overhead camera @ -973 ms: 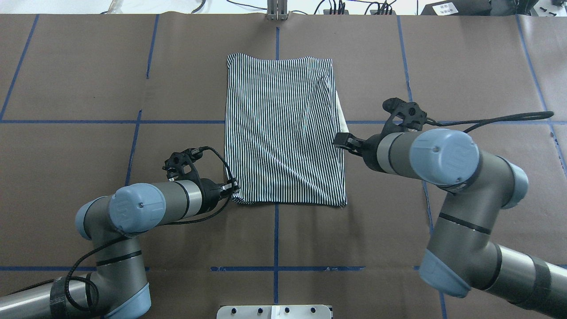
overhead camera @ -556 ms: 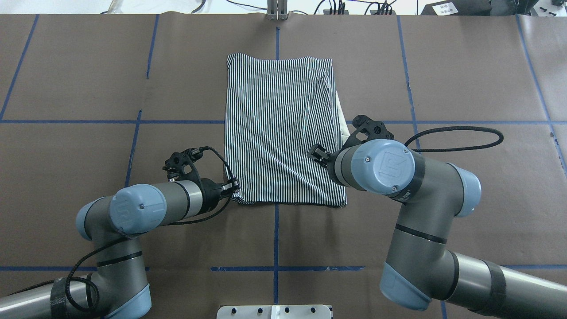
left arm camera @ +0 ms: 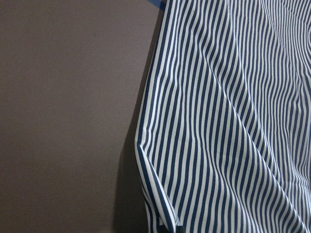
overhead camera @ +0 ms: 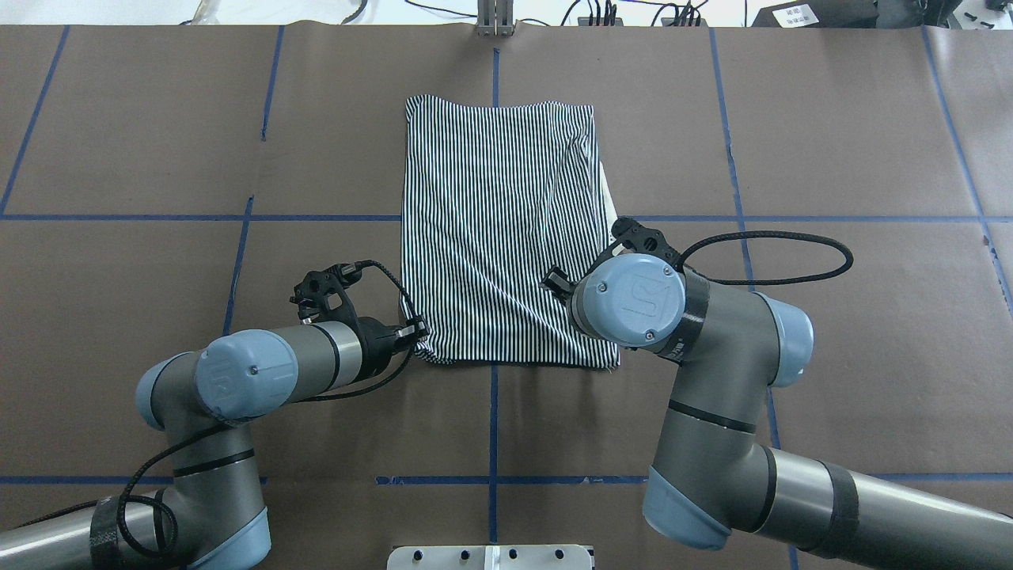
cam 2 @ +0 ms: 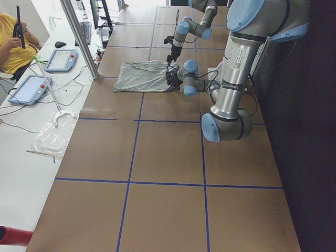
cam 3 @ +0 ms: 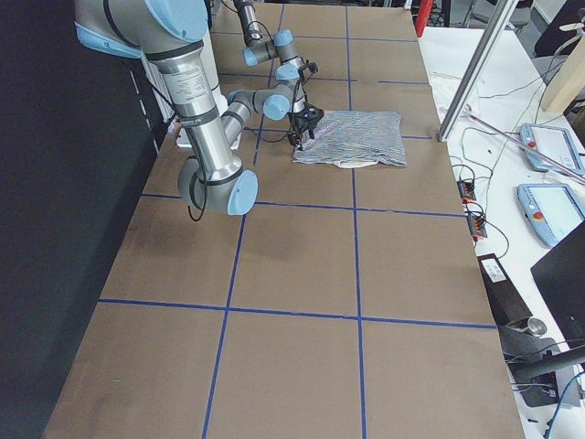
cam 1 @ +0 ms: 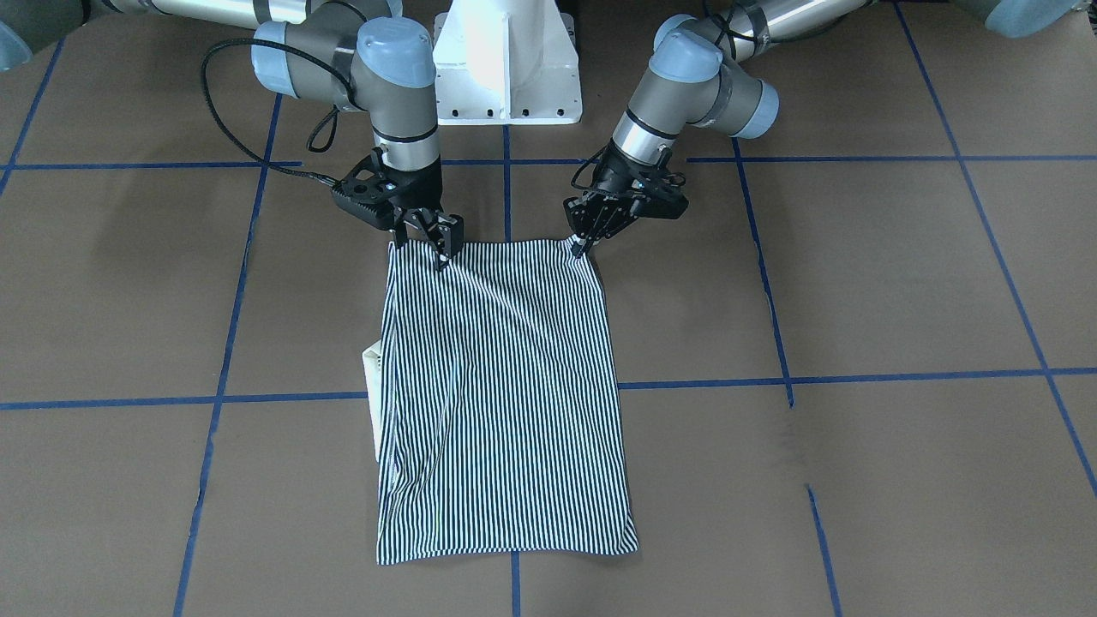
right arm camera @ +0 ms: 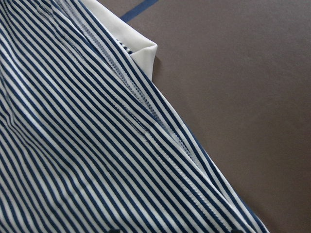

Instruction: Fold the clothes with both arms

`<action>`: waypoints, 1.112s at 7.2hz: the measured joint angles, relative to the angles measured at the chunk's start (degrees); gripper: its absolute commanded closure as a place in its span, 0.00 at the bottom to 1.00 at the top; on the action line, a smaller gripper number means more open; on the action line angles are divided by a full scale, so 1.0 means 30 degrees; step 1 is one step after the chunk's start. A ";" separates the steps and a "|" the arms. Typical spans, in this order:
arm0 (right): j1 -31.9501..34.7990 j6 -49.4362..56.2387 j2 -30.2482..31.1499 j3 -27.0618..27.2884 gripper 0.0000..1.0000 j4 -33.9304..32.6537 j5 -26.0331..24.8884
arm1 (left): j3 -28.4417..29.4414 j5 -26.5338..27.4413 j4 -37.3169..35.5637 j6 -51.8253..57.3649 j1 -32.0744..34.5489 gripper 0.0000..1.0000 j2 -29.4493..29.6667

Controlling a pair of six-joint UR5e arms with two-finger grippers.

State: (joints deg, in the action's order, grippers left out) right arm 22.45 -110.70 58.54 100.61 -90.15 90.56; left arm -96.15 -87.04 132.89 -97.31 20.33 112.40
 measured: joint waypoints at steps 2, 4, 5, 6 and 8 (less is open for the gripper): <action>-0.0158 -0.0011 -0.0080 -0.0649 0.28 -0.0066 -0.0009 | 0.0000 0.0020 0.0000 -0.0015 -0.0028 1.00 0.0004; -0.0239 -0.0108 -0.0179 -0.0926 0.29 -0.0062 -0.0157 | -0.0001 0.0017 0.0000 -0.0012 -0.0075 1.00 0.0005; -0.0292 -0.0140 -0.0261 -0.1044 0.29 -0.0048 -0.0276 | -0.0001 0.0028 0.0000 -0.0018 -0.0103 1.00 0.0001; -0.0359 -0.0159 -0.0397 -0.1186 0.29 -0.0035 -0.0348 | 0.0000 0.0034 0.0000 -0.0018 -0.0114 1.00 -0.0012; -0.0528 -0.0184 -0.0646 -0.1548 0.29 -0.0019 -0.0568 | 0.0000 0.0037 0.0019 0.0000 -0.0136 1.00 -0.0022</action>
State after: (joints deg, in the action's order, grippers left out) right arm 20.87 -111.26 56.61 95.97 -90.21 88.86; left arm -96.15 -86.92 132.95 -97.31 19.93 112.33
